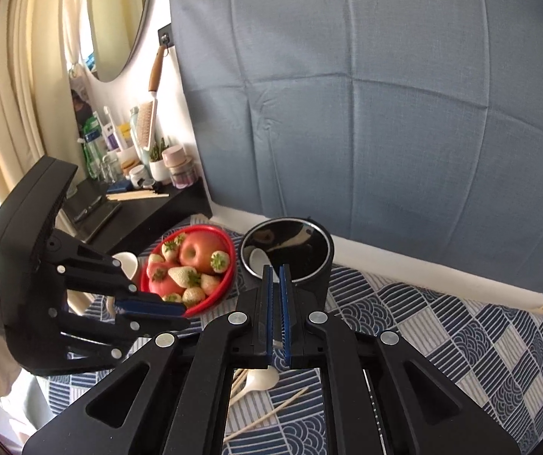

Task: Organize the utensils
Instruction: 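Lift the cartoon-print spoon with the right tool and drop it into the holder, then open the right tool and move the left tool toward the cream plastic spoon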

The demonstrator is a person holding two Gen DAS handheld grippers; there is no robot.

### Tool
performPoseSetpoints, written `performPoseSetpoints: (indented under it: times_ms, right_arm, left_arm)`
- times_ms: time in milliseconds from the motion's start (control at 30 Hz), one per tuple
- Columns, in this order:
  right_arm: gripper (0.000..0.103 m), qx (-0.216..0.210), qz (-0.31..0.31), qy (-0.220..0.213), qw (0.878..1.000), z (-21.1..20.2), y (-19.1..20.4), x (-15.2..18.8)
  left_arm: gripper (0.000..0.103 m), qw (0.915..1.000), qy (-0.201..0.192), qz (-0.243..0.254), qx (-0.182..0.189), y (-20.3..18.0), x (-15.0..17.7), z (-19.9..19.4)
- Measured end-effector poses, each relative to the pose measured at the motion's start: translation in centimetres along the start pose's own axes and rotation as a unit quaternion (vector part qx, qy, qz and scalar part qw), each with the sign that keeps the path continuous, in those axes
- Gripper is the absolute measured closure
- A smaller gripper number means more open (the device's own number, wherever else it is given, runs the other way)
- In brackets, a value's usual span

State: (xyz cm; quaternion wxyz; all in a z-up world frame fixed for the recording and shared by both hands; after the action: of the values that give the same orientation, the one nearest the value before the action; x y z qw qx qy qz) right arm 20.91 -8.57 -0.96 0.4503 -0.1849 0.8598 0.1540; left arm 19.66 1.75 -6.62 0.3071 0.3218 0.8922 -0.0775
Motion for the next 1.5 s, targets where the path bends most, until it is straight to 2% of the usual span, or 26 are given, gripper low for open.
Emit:
performPoseSetpoints:
  times_ms: [33, 67, 133, 200, 233, 400, 467, 500, 567, 667, 967, 1233, 1500]
  right_arm:
    - [0.097, -0.007, 0.001, 0.006, 1.0, 0.3, 0.3, 0.4]
    - [0.097, -0.014, 0.002, 0.012, 1.0, 0.7, 0.5, 0.9]
    - [0.097, -0.021, 0.0, 0.027, 0.999, 1.5, 1.2, 1.7]
    - [0.097, -0.025, -0.004, 0.046, 0.999, 2.5, 1.7, 2.7]
    - [0.093, -0.027, -0.007, 0.053, 0.998, 2.9, 2.0, 3.2]
    - [0.066, -0.04, -0.027, 0.08, 0.996, 3.8, 3.3, 5.2]
    - [0.045, -0.051, -0.038, 0.086, 0.994, 3.7, 3.9, 5.8]
    - [0.041, -0.056, -0.045, 0.086, 0.994, 3.6, 4.3, 6.1]
    - [0.028, -0.065, -0.053, 0.086, 0.993, 3.3, 4.9, 6.5]
    - [0.02, -0.072, -0.061, 0.092, 0.991, 3.1, 5.7, 7.2]
    - [0.018, -0.058, -0.048, 0.106, 0.992, 3.0, 4.5, 8.8]
    - [0.018, -0.048, -0.038, 0.133, 0.989, 3.0, 1.5, 10.5]
    - [0.018, -0.049, -0.049, 0.16, 0.985, 2.3, -0.9, 11.8]
  left_arm:
    - [0.064, 1.0, 0.005, -0.002, 0.0, 0.1, 0.5, 0.1]
    - [0.051, 1.0, 0.007, -0.006, 0.003, 0.2, 0.9, 0.1]
    - [0.048, 0.9999, 0.005, -0.013, 0.006, 0.3, 1.9, -0.2]
    - [0.036, 0.9998, 0.007, -0.02, 0.0, 0.5, 2.9, -0.4]
    - [0.029, 0.9997, 0.008, -0.024, -0.003, 0.6, 3.5, -0.5]
    - [0.019, 0.998, 0.025, -0.056, -0.016, 0.7, 6.8, -0.2]
    - [0.012, 0.9972, 0.03, -0.065, -0.02, 0.4, 8.0, 0.0]
    - [0.01, 0.9969, 0.03, -0.068, -0.024, 0.3, 8.5, 0.0]
    - [0.009, 0.9963, 0.035, -0.074, -0.027, -0.2, 9.6, 0.1]
    - [0.008, 0.9947, 0.05, -0.086, -0.027, -0.8, 11.2, 0.6]
    - [0.008, 0.9891, 0.098, -0.107, -0.026, -2.0, 15.4, 3.4]
    - [0.008, 0.9834, 0.126, -0.13, -0.015, -3.0, 17.3, 6.2]
    - [0.008, 0.9745, 0.15, -0.162, -0.042, -2.9, 18.6, 7.9]
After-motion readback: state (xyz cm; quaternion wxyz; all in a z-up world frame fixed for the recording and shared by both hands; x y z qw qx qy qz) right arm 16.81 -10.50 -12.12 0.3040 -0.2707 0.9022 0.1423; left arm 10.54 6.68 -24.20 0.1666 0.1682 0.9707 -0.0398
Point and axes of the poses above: each gripper's, at about its wrist camera, not at the fingertips, and z roughly the way its jaws point, y to its left, x to its underside, the point moved 9 cm from there along z, roughly the way its jaws point, and after that the axes turned 3 degrees about -y, right-handed, at the moved point
